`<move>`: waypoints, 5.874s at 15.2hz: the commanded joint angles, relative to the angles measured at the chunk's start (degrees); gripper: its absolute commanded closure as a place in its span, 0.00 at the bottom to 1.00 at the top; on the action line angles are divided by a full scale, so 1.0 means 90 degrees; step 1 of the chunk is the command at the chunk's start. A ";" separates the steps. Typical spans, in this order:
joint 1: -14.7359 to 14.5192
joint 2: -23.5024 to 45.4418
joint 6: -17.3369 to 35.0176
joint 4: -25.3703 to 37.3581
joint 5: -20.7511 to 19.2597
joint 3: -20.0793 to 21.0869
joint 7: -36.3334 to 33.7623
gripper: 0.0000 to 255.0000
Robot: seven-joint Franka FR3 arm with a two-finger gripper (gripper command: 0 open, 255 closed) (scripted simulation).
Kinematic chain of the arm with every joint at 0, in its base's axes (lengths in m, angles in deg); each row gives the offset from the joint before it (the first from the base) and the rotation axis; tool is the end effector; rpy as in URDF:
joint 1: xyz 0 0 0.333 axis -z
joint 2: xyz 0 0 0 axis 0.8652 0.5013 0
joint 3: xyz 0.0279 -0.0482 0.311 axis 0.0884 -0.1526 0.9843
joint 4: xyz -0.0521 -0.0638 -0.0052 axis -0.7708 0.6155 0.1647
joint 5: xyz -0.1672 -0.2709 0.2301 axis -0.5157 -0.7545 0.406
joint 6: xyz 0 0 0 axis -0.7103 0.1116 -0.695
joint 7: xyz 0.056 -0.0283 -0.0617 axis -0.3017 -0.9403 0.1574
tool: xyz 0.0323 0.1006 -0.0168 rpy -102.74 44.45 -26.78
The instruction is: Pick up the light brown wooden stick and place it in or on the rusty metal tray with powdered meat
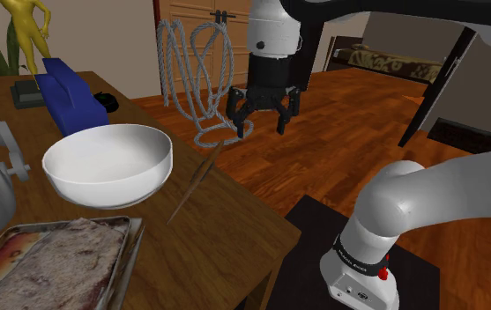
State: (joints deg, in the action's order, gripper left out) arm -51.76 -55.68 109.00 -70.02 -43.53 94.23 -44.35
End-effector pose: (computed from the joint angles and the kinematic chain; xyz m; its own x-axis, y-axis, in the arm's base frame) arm 0.2892 0.1650 0.5800 0.8290 -0.5591 -0.0104 -0.5582 -0.8286 0.0431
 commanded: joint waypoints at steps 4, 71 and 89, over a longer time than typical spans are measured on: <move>0.0646 0.0750 0.0266 0.0604 0.0394 0.1266 -0.2194 0.00; 0.0888 0.6028 -0.0633 0.5174 -0.2502 0.5699 -0.9060 1.00; -0.3835 0.9024 -0.1408 0.8057 -0.4890 0.4162 -1.1100 1.00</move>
State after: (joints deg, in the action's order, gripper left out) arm -87.08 25.77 95.22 4.05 -87.80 131.44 -144.08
